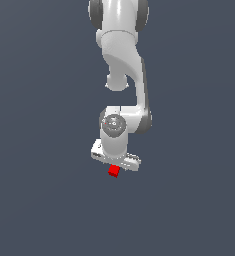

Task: Pick up the red cube and move it to a goal position.

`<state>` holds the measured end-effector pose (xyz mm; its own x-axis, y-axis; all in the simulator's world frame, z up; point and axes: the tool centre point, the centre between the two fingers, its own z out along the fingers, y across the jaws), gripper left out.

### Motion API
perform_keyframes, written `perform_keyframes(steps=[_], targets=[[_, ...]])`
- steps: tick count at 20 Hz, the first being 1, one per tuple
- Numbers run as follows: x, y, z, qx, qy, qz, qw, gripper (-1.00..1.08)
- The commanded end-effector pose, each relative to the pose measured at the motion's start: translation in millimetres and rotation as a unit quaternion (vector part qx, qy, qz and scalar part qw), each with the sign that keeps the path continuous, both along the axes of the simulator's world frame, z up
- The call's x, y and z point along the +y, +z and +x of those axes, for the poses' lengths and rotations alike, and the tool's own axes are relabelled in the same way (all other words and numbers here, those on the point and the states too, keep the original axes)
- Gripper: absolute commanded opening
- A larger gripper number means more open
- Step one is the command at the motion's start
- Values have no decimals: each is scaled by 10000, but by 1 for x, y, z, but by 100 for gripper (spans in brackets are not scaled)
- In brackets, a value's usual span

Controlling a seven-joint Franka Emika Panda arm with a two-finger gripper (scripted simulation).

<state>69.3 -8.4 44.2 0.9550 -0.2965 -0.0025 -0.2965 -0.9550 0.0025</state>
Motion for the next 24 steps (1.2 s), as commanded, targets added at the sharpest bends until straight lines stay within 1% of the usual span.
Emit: perform_keyframes(steps=[1,6,11,12,24], targets=[[-2,-10,6,-11,-125,3,9999,100],[-4,-22,14,-15,-268,6,9996,100],[-5,-24,16,-16,-304,8,9995,100],[-5,-24,16,-16,-304,8,9995,-100],[-4,-23,15,-16,-304,8,9995,-100]])
